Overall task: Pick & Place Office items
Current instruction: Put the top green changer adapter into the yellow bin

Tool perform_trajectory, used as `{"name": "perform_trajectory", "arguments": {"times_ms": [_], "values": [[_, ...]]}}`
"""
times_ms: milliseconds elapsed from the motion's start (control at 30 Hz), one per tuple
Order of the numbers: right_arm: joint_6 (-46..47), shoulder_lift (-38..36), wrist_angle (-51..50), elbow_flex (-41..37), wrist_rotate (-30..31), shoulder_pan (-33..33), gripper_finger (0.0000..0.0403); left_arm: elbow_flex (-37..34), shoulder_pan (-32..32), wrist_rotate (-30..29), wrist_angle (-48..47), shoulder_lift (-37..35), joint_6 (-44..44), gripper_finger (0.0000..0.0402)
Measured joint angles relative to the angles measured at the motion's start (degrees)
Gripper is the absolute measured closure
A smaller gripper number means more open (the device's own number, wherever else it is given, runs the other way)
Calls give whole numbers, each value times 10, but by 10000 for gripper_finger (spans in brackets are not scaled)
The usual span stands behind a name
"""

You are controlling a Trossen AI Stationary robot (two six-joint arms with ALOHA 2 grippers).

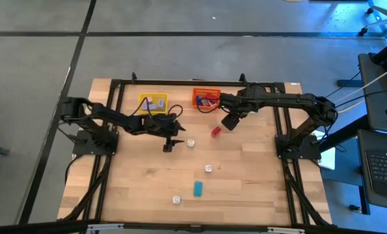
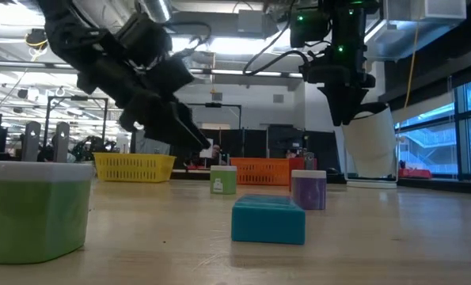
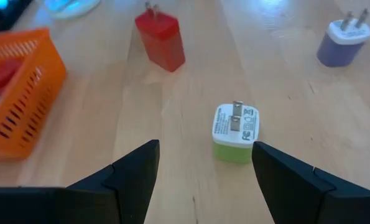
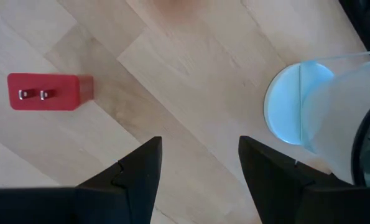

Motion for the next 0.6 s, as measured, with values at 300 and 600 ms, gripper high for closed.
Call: {"name": "perform_trajectory", "arguments": {"times_ms": [300, 600], "values": [[2, 0, 6, 0, -1, 0, 186, 0, 18, 68, 70, 68, -27, 148], [2, 0, 14, 0, -1, 0, 186, 28, 19, 97, 87, 130, -8, 148]]}}
